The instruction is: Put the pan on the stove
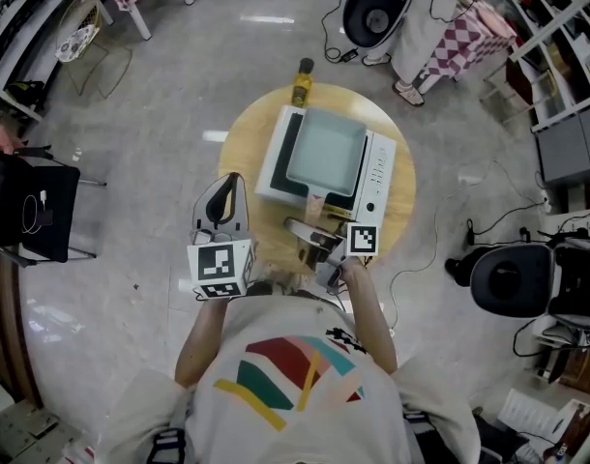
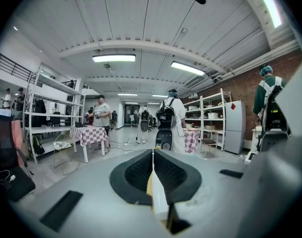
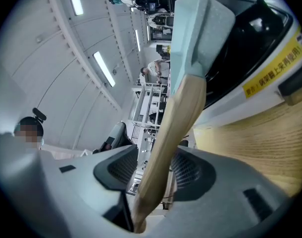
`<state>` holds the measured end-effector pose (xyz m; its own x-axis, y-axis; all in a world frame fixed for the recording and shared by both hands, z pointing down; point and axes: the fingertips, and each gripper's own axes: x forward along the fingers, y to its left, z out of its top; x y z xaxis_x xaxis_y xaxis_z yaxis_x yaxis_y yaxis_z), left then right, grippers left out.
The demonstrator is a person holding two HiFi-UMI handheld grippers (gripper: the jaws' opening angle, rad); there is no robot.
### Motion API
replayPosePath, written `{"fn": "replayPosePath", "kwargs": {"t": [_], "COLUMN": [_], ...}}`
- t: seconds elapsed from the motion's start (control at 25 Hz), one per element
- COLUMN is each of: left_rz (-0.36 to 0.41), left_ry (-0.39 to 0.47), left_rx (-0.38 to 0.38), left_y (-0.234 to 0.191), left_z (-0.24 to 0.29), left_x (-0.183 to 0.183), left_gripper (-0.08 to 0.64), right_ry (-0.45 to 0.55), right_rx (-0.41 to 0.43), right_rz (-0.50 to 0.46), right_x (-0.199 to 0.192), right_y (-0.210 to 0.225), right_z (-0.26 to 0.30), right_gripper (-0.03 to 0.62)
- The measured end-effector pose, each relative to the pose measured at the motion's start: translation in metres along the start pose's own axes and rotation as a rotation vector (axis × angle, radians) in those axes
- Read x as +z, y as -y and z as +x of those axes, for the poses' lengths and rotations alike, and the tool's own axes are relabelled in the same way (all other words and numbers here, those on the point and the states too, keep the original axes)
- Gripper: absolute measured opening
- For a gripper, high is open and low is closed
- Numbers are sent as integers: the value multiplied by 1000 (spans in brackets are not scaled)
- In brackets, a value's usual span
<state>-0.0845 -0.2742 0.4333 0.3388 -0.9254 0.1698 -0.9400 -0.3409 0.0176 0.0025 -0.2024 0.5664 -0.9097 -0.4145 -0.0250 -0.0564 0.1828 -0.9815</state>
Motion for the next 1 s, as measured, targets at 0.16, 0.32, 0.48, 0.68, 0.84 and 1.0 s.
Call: {"fn": "replayPosePath", "kwargs": {"t": [0.16,0.32,0.48,0.68,0.84,1.0], "left_rz": [-3,-5,-7,-2,2,7], "left_ry": [1,2,2,14,17,26], "left_rx": [-7,-18,-44,-88,-122,-149], "left_y": [-1,2,11,25,36,49], "left_z": [0,3,7,12,16,23], "left_x": [-1,0,0,5,7,11], "left_gripper": [6,6,6,6,6,6], "right_ry": [27,56,120,175,192,272], "right_rx": [19,21,2,-58,-259,-446], "right_rz": [-5,-23,3,23,26,-60], "right_x": [0,4,5,2,-4,23], "right_y": [-6,-10,-4,8,31,31], "right_z": [-6,-17,-37,-67,-101,-130], "right_gripper": [177,181,181,181,148,63]}}
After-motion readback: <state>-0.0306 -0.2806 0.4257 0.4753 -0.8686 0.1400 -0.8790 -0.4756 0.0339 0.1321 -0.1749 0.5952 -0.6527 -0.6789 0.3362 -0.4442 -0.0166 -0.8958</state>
